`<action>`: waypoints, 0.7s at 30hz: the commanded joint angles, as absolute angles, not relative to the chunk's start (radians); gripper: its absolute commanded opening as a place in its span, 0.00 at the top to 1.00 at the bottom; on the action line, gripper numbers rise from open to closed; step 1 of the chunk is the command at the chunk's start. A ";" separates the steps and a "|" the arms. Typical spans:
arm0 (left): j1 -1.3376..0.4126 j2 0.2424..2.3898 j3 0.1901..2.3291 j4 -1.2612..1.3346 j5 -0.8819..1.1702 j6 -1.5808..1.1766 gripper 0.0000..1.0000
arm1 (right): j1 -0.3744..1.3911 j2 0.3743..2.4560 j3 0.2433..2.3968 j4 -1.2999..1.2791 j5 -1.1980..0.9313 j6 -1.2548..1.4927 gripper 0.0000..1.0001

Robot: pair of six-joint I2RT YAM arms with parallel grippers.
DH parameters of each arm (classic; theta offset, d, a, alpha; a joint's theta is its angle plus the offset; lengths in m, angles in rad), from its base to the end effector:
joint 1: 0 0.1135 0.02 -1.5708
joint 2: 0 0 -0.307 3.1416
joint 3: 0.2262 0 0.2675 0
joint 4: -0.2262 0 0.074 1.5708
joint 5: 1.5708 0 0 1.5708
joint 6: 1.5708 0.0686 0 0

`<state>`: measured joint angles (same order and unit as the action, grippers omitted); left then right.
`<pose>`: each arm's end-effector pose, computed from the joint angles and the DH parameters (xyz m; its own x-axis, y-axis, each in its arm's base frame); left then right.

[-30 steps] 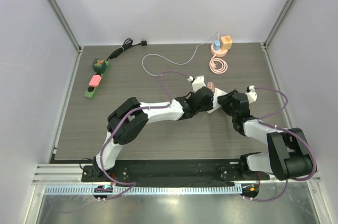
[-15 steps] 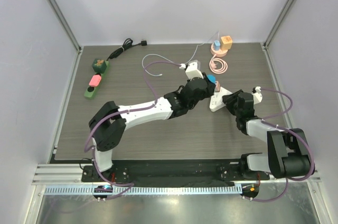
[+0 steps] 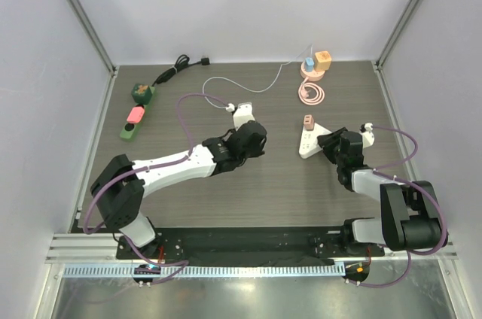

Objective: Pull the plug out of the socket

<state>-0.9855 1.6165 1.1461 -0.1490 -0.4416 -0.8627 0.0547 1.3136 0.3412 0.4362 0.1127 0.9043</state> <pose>0.2478 -0.3208 0.2765 -0.6350 -0.2850 -0.7180 0.1215 0.8811 -0.4571 0.2606 0.0065 0.1562 -0.2822 0.7667 -0.5766 0.4270 0.6386 0.6402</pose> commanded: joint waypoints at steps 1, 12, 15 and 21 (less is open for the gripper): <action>-0.988 1.572 1.147 -0.469 -0.598 -0.851 1.00 | 0.051 1.358 0.313 0.255 0.163 0.824 0.99; -1.078 1.566 1.008 -0.834 -0.828 -1.100 1.00 | 0.051 1.347 0.308 0.242 0.170 0.841 0.99; -1.097 1.507 0.964 -0.853 -0.890 -1.124 1.00 | 0.052 1.350 0.311 0.242 0.164 0.841 0.99; -0.976 1.442 0.916 -0.886 -0.934 -1.161 1.00 | 0.051 1.351 0.313 0.242 0.163 0.836 0.99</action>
